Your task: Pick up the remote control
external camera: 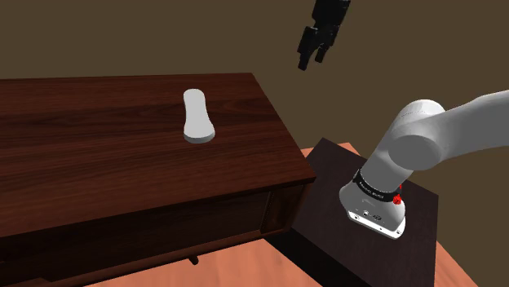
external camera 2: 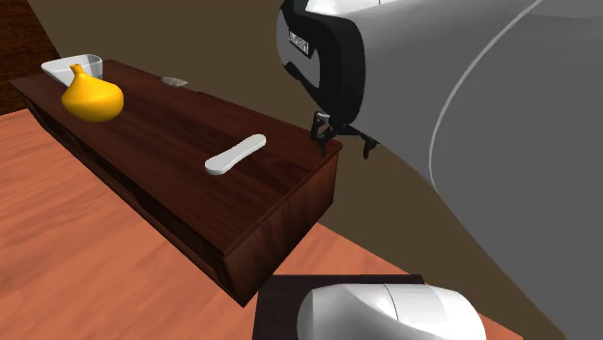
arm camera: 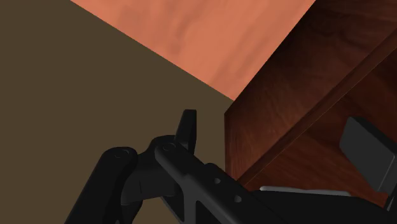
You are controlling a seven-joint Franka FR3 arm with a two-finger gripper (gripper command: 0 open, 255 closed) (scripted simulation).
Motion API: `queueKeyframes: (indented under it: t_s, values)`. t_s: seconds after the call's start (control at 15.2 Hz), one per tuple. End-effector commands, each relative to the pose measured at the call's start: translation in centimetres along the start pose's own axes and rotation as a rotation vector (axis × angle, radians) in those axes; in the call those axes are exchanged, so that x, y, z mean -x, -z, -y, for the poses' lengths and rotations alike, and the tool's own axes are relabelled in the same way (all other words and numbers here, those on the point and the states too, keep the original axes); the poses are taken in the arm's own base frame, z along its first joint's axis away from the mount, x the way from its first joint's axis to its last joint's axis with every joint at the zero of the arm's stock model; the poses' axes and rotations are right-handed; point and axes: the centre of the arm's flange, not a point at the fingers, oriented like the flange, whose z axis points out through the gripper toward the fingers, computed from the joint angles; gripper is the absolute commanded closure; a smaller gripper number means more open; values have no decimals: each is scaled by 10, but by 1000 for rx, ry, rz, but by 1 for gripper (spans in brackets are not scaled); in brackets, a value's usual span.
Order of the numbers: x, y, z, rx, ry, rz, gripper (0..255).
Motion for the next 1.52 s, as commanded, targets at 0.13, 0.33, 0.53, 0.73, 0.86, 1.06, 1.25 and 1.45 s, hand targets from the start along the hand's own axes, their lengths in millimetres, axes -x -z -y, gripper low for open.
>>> queueKeyframes:
  t_s: [0.13, 0.33, 0.53, 0.73, 0.86, 1.06, 1.25, 1.45]
  values:
    - [-6, -5, 25, 0, -37, 5, 0]
    - [-17, -12, 63, -1, -93, 13, 0]
    - [-30, -20, 100, -2, -148, 21, 0]
    - [-45, -27, 136, -2, -204, 29, 0]
    - [-56, -32, 159, -3, -241, 35, 0]
    - [-74, -40, 194, -3, -297, 43, 0]
    - [-94, -47, 228, -4, -352, 51, 0]
    - [-115, -55, 260, -4, -408, 59, 0]
